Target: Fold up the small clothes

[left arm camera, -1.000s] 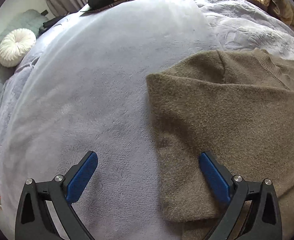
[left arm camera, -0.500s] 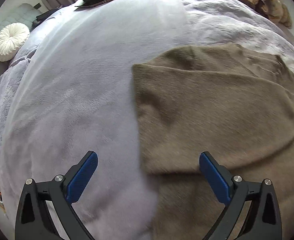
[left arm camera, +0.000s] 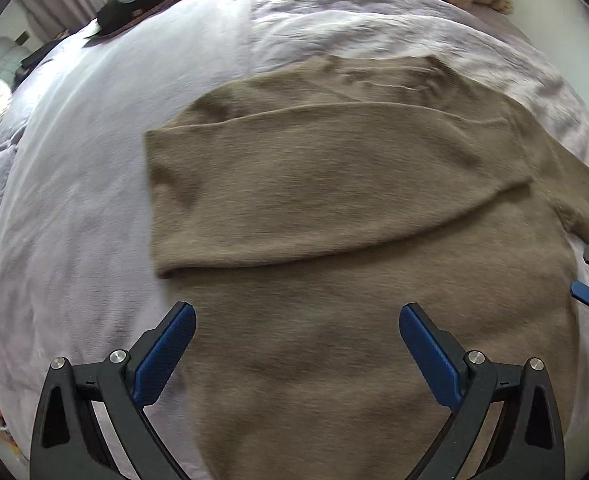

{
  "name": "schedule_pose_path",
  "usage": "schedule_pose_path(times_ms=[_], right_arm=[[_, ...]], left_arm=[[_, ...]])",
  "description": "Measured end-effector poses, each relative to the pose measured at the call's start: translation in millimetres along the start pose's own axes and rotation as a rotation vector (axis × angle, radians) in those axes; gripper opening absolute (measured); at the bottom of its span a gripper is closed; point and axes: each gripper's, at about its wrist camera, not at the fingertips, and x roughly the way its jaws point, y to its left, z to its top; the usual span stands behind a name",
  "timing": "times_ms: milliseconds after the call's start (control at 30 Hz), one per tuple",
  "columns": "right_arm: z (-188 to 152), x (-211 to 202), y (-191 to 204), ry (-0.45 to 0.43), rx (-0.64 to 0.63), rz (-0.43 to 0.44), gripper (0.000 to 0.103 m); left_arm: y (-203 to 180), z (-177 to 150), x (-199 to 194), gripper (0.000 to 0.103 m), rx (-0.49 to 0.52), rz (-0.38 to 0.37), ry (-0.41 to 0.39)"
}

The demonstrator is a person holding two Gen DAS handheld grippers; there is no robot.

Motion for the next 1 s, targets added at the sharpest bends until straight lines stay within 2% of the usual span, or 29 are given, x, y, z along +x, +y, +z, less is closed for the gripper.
schedule_pose_path(times_ms=[500,800,1000], right_arm=[[38.8,-70.6,-76.1,-0.177,0.159,0.029,0.061],[71.9,-122.9,-129.0,-0.393,0.290,0.029,0.061],[94.0,-150.3,-164.2,-0.553,0.441,0.137,0.061]], left_arm=[[-110.6,11.7,9.9,0.102,0.100,-0.104,0.066],[-157.1,25.6,16.7,0.102,0.157,-0.132,0.073],[-174.0,33.8,20.8,0.102,0.175,-0.140,0.074]])
